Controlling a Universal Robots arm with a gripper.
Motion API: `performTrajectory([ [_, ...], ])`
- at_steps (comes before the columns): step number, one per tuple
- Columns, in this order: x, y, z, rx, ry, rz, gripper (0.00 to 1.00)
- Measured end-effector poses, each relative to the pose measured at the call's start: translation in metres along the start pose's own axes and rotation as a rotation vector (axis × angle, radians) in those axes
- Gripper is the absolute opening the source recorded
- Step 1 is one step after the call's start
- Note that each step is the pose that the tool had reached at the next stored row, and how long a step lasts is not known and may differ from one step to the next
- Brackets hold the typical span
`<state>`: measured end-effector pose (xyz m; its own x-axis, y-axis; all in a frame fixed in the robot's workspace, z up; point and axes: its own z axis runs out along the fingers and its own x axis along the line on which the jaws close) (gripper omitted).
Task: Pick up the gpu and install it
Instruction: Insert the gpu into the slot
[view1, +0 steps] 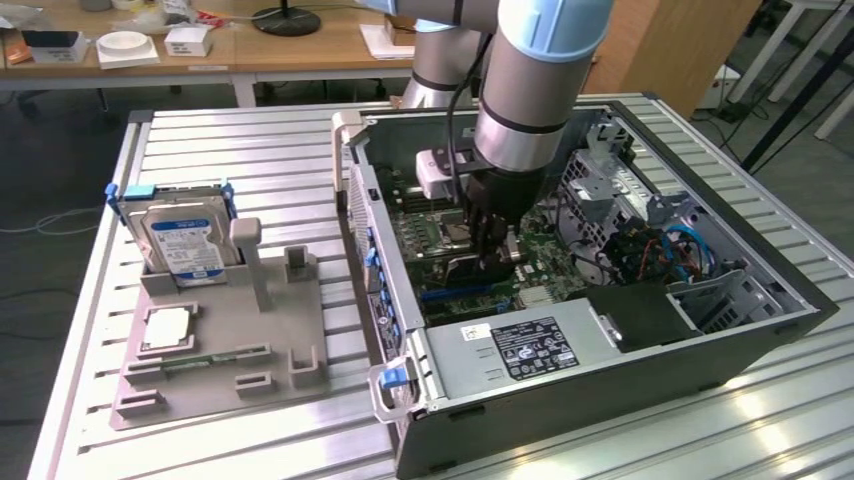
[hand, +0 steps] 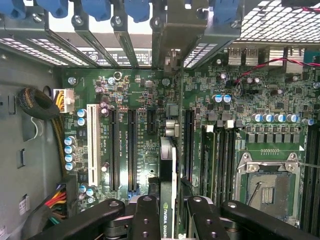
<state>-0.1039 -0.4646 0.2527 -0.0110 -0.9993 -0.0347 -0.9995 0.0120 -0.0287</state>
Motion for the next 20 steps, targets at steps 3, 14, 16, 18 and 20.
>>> performTrajectory([
  [3, 0.0000, 0.0001, 0.0009, 0.0001, 0.0006, 0.000, 0.26],
  [14, 0.0001, 0.0002, 0.0028, 0.0000, 0.0008, 0.000, 0.26],
  [16, 0.0001, 0.0003, 0.0030, 0.0001, 0.0009, 0.000, 0.26],
  [18, 0.0001, 0.0002, 0.0036, 0.0002, 0.0007, 0.000, 0.26],
  [20, 0.0001, 0.0003, 0.0040, 0.0001, 0.0008, 0.000, 0.26],
])
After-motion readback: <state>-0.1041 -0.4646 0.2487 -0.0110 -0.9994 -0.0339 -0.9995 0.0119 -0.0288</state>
